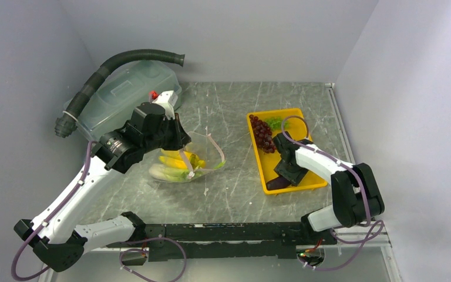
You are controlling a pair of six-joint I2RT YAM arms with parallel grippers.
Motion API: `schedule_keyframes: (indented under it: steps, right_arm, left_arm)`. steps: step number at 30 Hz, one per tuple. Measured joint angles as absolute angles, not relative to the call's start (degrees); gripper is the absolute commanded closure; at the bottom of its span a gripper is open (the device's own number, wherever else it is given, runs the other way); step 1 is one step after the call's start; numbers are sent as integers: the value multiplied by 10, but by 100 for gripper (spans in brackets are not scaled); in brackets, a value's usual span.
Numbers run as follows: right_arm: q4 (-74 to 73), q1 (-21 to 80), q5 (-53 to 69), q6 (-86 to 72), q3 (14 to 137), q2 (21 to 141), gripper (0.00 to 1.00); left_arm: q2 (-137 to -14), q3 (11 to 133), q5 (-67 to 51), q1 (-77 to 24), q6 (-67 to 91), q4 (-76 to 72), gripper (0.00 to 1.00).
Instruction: Place the food in the zip-top bag and seal the zipper
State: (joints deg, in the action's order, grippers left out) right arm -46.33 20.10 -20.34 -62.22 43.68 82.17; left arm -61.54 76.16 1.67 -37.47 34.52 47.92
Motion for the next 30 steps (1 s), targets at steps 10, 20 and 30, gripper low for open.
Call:
schedule_keyframes:
  steps: [10,20,30]
  right_arm:
    - [-443,176,-205,-618,440,830,76]
    - [-438,137,-223,-584,469,851,100]
    - [-449,132,-282,-524,554,783,100]
  left_arm:
    - [-615,762,17,-373,347,481,100]
    - [-615,762,18,-373,348,488,100]
    - [-617,762,18,-373,352,489,100]
